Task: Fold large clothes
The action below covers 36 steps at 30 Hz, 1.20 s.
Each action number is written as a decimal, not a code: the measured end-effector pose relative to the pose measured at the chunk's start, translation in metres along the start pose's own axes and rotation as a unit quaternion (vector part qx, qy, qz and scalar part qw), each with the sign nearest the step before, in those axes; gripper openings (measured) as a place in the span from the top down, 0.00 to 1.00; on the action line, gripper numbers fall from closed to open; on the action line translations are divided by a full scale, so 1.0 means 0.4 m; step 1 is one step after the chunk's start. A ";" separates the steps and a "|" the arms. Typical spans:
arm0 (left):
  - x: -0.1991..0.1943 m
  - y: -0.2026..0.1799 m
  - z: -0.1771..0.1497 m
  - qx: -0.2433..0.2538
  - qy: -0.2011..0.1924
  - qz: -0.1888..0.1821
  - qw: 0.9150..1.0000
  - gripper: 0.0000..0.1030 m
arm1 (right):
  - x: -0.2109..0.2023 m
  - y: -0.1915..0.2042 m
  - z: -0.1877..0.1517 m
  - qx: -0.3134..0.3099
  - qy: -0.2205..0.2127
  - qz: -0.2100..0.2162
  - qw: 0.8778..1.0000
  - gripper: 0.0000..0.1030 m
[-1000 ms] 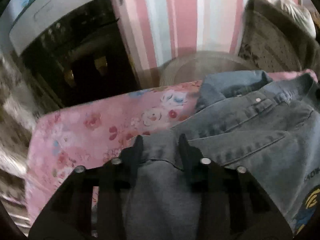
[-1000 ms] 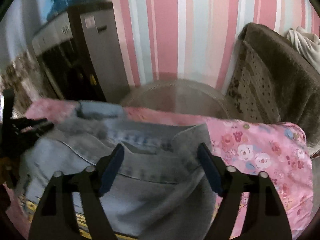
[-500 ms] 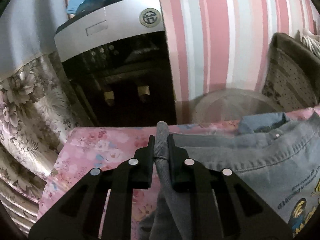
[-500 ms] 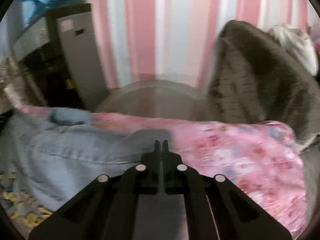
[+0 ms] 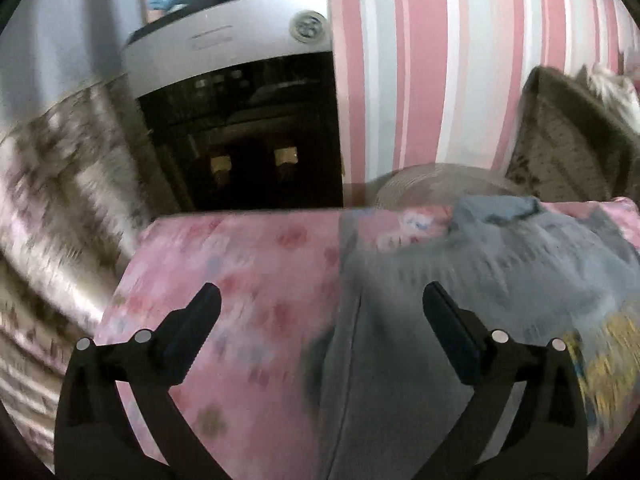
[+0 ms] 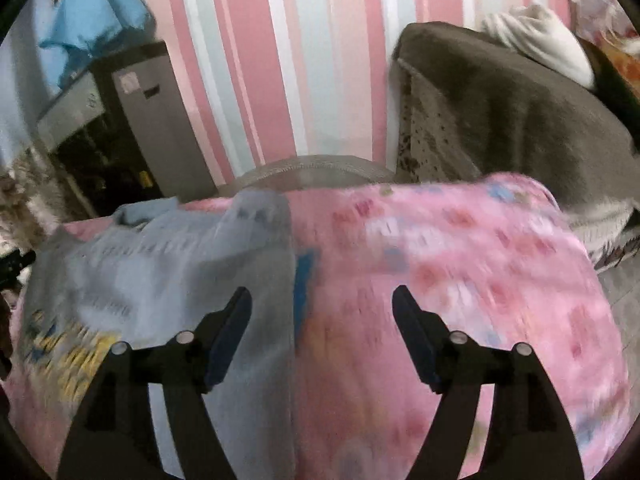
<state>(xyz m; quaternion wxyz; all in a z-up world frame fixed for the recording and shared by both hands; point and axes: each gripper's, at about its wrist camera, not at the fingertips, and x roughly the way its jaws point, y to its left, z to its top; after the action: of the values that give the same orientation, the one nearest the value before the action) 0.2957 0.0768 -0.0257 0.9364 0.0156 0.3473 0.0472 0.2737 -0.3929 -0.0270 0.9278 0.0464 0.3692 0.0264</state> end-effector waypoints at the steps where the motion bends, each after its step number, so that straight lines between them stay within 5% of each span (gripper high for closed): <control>1: -0.025 0.015 -0.031 -0.006 -0.001 -0.004 1.000 0.03 | -0.027 -0.008 -0.027 0.007 -0.002 0.011 1.000 0.28; 7: -0.142 0.049 -0.228 -0.055 0.013 -0.001 0.998 0.03 | -0.109 0.007 -0.167 0.032 0.011 0.057 0.998 0.25; 10: -0.115 0.043 -0.269 -0.043 0.050 0.036 0.997 0.03 | -0.098 0.051 -0.197 0.011 0.020 0.043 0.999 0.25; 13: -0.099 0.056 -0.279 -0.069 0.061 0.018 0.996 0.03 | -0.085 0.067 -0.207 0.019 0.023 0.037 0.999 0.27; 14: -0.097 0.056 -0.277 -0.074 0.062 0.012 0.995 0.03 | -0.083 0.065 -0.209 0.025 0.024 0.045 0.998 0.30; 16: -0.080 0.056 -0.272 -0.087 0.069 -0.003 0.994 0.04 | -0.073 0.065 -0.218 0.040 0.041 0.077 0.995 0.59; 19: -0.065 0.049 -0.274 -0.095 0.069 -0.052 0.992 0.29 | -0.073 0.081 -0.217 0.019 0.038 0.076 0.996 0.80; 21: -0.083 0.024 -0.267 -0.060 0.057 -0.068 0.994 0.85 | -0.094 0.083 -0.211 0.013 0.028 0.078 0.997 0.85; 23: -0.129 -0.006 -0.249 -0.002 0.026 -0.022 0.999 0.95 | -0.146 0.090 -0.204 0.000 0.002 0.073 0.997 0.88; 25: -0.168 0.020 -0.234 -0.015 0.013 -0.028 0.999 0.95 | -0.213 0.109 -0.204 -0.026 -0.025 0.067 0.997 0.89; 28: -0.213 0.043 -0.232 -0.002 -0.005 0.004 1.000 0.96 | -0.267 0.122 -0.220 -0.043 -0.031 0.075 0.996 0.89; 32: -0.175 0.081 -0.258 -0.007 0.019 0.036 0.999 1.00 | -0.197 0.095 -0.249 -0.033 0.015 0.048 0.998 0.85; 36: -0.190 0.108 -0.264 -0.018 0.020 0.032 0.999 0.94 | -0.198 0.057 -0.258 -0.011 -0.002 0.022 1.000 0.30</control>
<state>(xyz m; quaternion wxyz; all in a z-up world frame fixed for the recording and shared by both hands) 0.1662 0.1118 -0.0538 0.9274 0.0088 0.3645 0.0836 0.1451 -0.3698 -0.0452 0.9282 0.0441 0.3658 0.0513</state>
